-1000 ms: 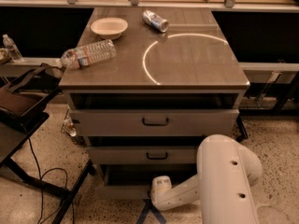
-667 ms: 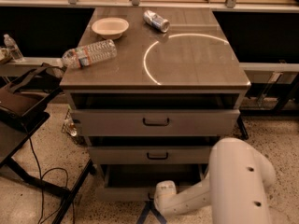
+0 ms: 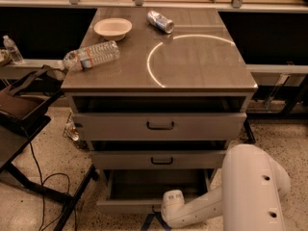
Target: Open bottom drawer
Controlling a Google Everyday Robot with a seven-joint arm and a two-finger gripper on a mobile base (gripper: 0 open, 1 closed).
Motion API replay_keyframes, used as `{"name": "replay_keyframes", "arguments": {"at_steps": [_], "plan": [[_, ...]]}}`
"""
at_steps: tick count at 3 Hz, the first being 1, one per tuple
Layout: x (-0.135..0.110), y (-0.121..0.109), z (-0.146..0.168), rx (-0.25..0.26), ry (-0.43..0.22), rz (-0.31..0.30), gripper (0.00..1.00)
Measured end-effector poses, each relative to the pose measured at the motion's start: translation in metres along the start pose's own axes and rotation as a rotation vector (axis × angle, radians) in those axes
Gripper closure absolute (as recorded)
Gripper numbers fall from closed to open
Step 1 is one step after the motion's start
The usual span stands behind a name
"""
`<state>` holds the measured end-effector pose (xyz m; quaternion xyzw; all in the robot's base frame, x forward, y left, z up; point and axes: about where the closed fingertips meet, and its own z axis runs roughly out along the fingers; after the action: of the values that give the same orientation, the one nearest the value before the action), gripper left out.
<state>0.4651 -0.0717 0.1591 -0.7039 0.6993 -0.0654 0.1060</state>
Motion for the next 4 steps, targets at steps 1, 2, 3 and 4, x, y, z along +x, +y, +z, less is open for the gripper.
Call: {"name": "replay_keyframes", "arguments": {"at_steps": [1,2,3,4], "plan": [[0.0068,0.0114,-0.0124,0.0,0.006,0.017,1.0],[0.0084,0.0128,-0.0131,0.0,0.009,0.02,1.0],[0.0087,0.0133,-0.0124,0.001,0.009,0.02,1.0],[0.0087,0.0133,-0.0124,0.001,0.009,0.021,1.0]]}}
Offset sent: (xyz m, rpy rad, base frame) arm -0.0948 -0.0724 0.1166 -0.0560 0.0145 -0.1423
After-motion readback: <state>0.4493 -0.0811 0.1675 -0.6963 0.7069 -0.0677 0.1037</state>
